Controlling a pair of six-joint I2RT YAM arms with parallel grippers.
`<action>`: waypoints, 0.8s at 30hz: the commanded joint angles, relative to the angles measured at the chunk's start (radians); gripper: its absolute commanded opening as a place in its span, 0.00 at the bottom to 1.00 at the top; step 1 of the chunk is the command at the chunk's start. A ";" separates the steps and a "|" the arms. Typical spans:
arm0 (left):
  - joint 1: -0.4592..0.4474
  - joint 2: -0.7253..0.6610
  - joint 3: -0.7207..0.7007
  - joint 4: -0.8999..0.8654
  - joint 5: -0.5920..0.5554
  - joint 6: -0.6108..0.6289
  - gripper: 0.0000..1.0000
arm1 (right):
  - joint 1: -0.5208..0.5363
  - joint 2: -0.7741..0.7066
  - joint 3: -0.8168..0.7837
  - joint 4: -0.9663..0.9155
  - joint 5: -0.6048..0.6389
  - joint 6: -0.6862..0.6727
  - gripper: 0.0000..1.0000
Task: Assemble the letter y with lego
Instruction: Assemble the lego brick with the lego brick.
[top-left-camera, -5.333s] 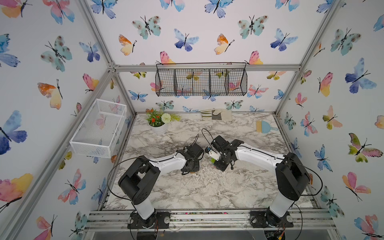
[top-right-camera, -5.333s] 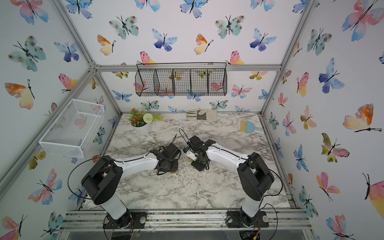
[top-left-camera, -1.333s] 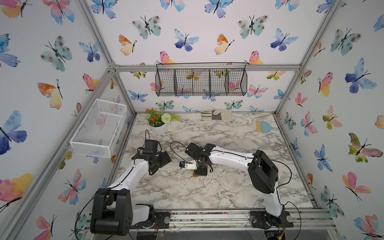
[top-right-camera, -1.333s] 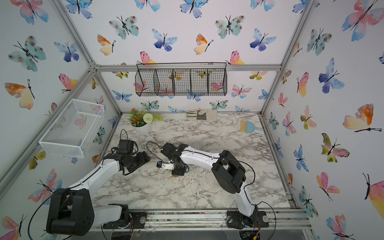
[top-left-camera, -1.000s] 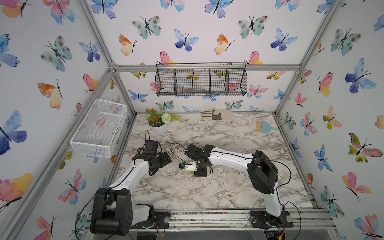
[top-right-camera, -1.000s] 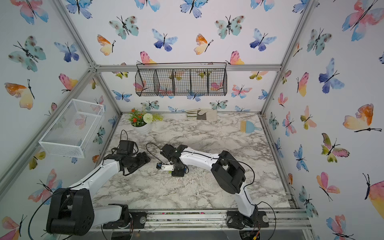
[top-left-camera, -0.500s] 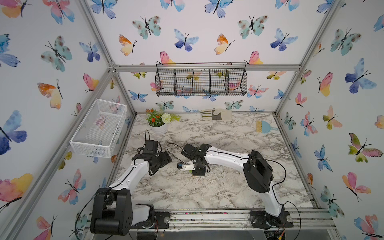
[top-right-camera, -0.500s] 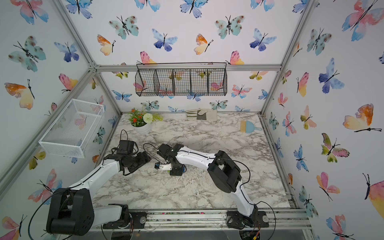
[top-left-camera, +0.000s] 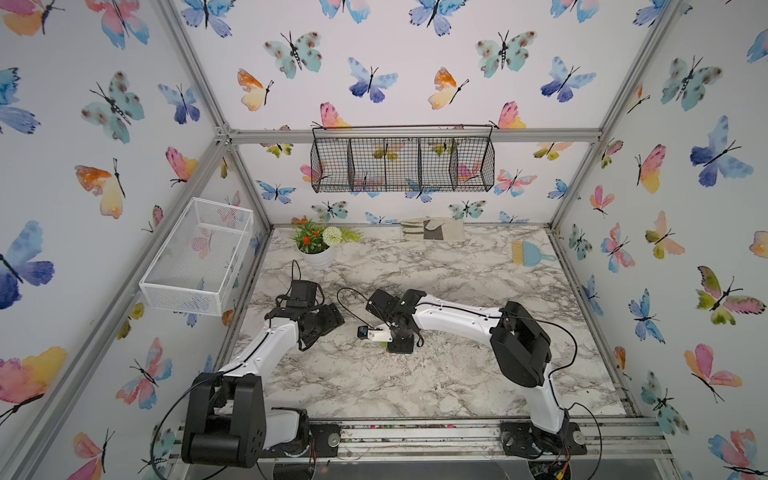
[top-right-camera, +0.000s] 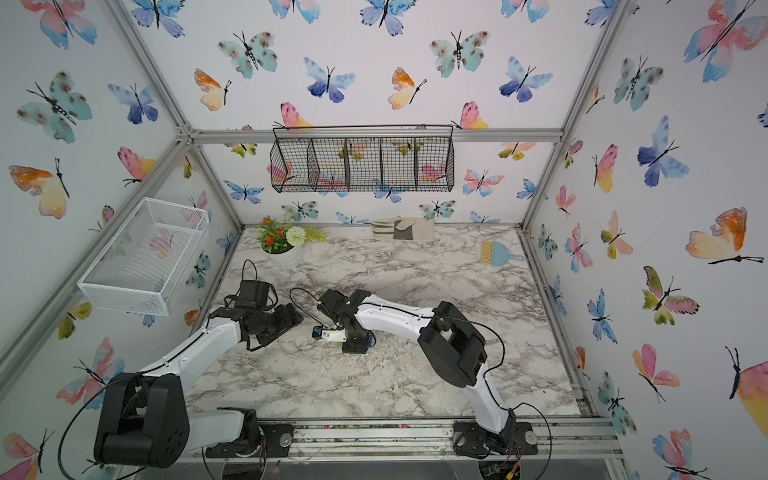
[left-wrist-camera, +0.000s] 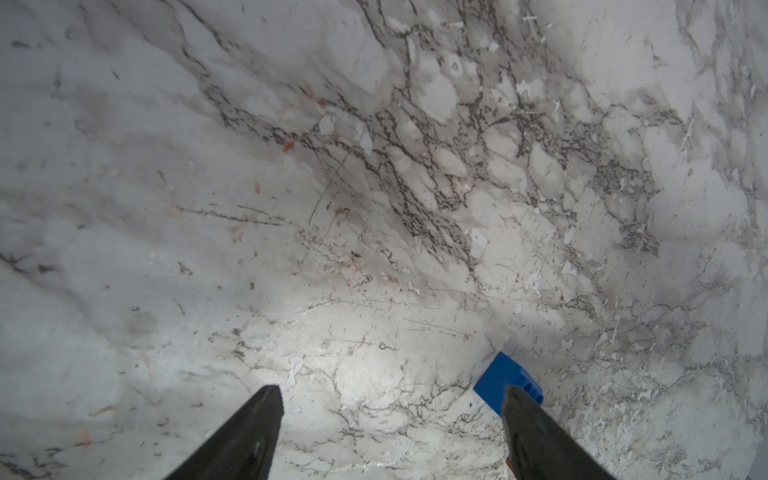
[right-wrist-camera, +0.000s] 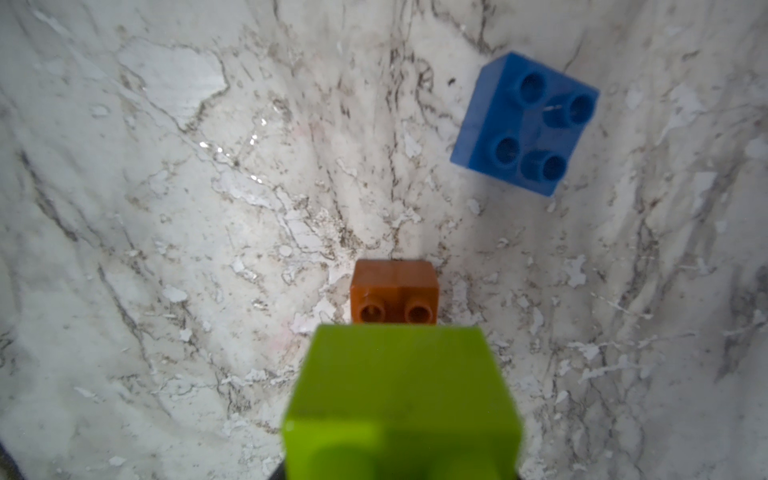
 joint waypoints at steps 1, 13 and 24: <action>-0.010 0.009 0.009 -0.001 0.018 -0.002 0.84 | 0.004 0.046 -0.040 -0.050 -0.002 0.004 0.16; -0.016 0.020 0.033 -0.013 0.005 0.006 0.84 | 0.003 0.045 0.019 -0.052 -0.007 0.009 0.26; -0.018 0.020 0.026 -0.008 0.004 0.002 0.84 | 0.003 0.075 0.071 -0.080 -0.005 0.023 0.40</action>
